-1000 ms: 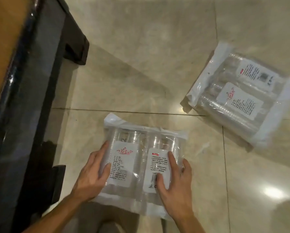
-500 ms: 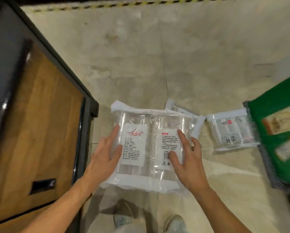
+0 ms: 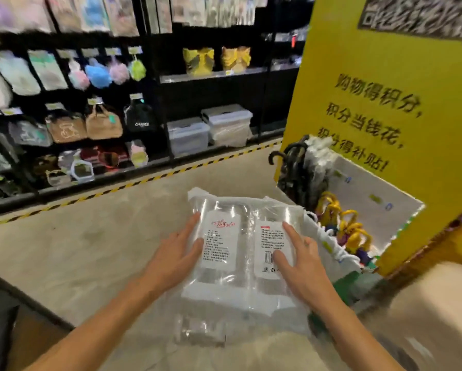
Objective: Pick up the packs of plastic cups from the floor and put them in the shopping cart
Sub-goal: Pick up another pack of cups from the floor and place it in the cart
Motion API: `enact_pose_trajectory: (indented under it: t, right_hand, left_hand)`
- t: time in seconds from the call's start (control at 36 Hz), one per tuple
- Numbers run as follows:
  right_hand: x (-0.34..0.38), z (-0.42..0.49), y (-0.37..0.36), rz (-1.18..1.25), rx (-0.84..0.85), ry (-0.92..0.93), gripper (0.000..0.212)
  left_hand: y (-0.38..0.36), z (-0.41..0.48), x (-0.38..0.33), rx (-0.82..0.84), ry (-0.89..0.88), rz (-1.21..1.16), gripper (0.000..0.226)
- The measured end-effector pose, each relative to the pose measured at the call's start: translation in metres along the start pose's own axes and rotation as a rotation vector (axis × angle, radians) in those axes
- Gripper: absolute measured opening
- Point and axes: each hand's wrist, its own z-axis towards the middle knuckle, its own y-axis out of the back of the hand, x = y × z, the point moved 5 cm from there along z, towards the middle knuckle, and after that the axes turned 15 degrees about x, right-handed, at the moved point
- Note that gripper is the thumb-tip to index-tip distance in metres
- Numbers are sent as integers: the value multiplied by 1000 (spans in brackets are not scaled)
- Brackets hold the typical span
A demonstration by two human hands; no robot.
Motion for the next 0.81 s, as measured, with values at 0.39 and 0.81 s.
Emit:
enact_pose_trajectory:
  t: [0.39,0.81]
  right_hand:
    - [-75,-229,176,60,-586,-490,66]
    - [-96,-631,162,153,-1159,-970,66]
  left_hand:
    - [-91,72,-293,418,-662,91,60]
    - [-302,-156,-560,819,-1242,172,60]
